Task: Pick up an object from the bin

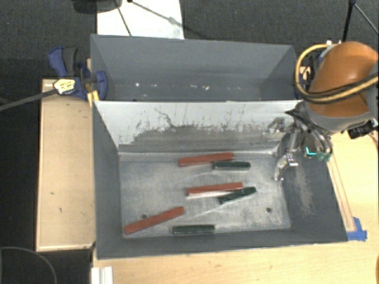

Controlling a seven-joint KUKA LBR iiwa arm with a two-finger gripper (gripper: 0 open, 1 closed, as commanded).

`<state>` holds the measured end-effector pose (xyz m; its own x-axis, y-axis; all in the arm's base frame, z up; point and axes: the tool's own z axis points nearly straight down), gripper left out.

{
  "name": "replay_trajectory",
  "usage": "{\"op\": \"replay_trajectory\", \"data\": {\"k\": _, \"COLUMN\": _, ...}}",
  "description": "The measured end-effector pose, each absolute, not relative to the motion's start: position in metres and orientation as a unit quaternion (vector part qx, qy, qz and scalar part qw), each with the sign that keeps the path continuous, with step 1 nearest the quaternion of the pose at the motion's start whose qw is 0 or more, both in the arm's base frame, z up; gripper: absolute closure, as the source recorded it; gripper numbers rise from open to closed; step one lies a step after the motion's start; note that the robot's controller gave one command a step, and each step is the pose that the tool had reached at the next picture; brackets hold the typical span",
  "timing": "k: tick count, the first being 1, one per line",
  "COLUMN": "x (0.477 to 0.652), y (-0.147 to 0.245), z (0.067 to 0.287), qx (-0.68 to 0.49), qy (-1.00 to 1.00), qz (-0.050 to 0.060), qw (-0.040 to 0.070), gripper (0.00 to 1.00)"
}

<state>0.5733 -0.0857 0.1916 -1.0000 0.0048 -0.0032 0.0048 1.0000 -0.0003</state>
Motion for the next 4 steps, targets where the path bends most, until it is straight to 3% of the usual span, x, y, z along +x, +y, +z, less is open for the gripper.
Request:
{"op": "replay_trajectory", "data": {"k": 1, "x": 0.569, "y": -0.079, "z": 0.157, "qx": 0.004, "qy": 1.0, "qz": -0.001, "qw": 0.007, "gripper": 0.0}}
{"op": "replay_trajectory", "data": {"k": 2, "x": 0.579, "y": -0.038, "z": 0.076, "qx": 0.118, "qy": 0.993, "qz": 0.001, "qw": 0.009, "gripper": 1.0}}
{"op": "replay_trajectory", "data": {"k": 3, "x": 0.579, "y": -0.038, "z": 0.076, "qx": 0.118, "qy": 0.993, "qz": 0.001, "qw": 0.009, "gripper": 1.0}}
{"op": "replay_trajectory", "data": {"k": 4, "x": 0.569, "y": -0.054, "z": 0.233, "qx": 0.081, "qy": 0.997, "qz": 0.0, "qw": 0.003, "gripper": 1.0}}
